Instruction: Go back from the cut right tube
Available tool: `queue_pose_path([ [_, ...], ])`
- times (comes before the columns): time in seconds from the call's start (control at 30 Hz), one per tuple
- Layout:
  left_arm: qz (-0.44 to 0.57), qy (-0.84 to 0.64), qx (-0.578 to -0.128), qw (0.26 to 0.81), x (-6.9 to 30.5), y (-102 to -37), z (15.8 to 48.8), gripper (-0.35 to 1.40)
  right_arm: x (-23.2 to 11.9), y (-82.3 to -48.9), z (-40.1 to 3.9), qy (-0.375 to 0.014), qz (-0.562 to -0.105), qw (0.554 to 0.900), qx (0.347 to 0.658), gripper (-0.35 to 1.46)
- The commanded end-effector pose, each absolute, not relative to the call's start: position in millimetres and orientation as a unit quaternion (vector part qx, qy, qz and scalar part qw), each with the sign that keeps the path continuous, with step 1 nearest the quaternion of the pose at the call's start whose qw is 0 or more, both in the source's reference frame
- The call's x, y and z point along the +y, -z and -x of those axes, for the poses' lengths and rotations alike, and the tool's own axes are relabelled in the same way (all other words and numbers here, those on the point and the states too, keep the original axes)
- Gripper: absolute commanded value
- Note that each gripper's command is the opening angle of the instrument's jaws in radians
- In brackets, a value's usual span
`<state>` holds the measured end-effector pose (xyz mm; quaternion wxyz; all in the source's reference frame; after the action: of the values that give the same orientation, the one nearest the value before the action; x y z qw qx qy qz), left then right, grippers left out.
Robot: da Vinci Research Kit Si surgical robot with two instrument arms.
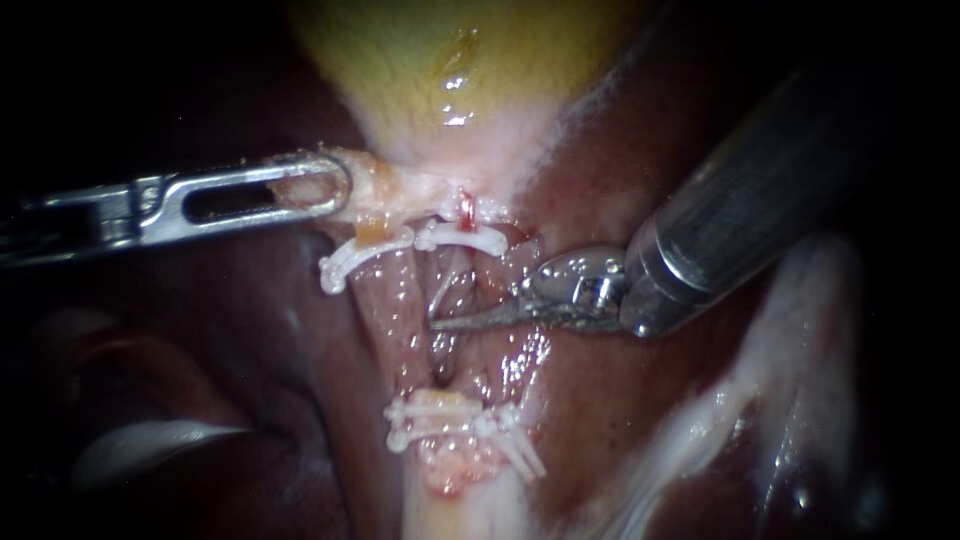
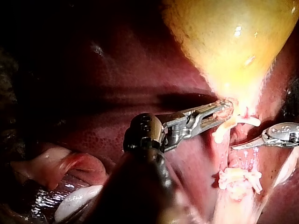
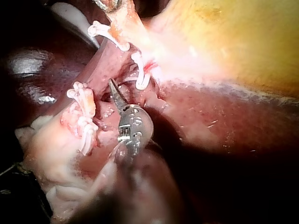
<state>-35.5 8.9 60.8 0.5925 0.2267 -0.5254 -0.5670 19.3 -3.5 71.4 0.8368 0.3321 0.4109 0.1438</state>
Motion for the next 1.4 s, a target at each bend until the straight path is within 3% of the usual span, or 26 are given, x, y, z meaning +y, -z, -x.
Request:
queue_pose_path([
  [0.03,-0.227,0.567,-0.525,0.593,8.9,-60.8,35.5,-0.35,-3.5,-71.4,-19.3,-0.144,-0.333,0.836,0.411,-0.35],
  [0.43,-0.226,0.567,-0.525,0.593,8.8,-60.7,35.5,-0.35,-4.1,-70.8,-19.3,-0.135,-0.347,0.832,0.412,-0.35],
  [0.47,-0.226,0.567,-0.525,0.593,8.8,-60.7,35.5,-0.35,-4.2,-70.7,-19.3,-0.130,-0.344,0.833,0.414,-0.27],
  [0.57,-0.226,0.567,-0.525,0.593,8.8,-60.7,35.5,-0.35,-4.4,-70.4,-19.3,-0.118,-0.338,0.834,0.419,0.42],
  [0.67,-0.226,0.567,-0.525,0.593,8.8,-60.7,35.5,-0.35,-4.4,-70.2,-19.2,-0.117,-0.337,0.832,0.425,0.93],
  [0.77,-0.226,0.567,-0.525,0.593,8.7,-60.6,35.5,-0.35,-4.6,-70.1,-19.3,-0.123,-0.335,0.826,0.436,1.18],
  [0.9,-0.226,0.567,-0.525,0.593,8.8,-60.6,35.5,-0.35,-4.6,-69.9,-19.3,-0.136,-0.313,0.824,0.453,1.38],
  [1.2,-0.226,0.567,-0.525,0.593,8.8,-60.6,35.5,-0.35,-4.5,-69.9,-19.1,-0.139,-0.290,0.832,0.452,1.43],
  [1.4,-0.226,0.567,-0.525,0.593,8.8,-60.6,35.5,-0.35,-4.2,-69.5,-18.9,-0.120,-0.275,0.836,0.459,1.43],
])
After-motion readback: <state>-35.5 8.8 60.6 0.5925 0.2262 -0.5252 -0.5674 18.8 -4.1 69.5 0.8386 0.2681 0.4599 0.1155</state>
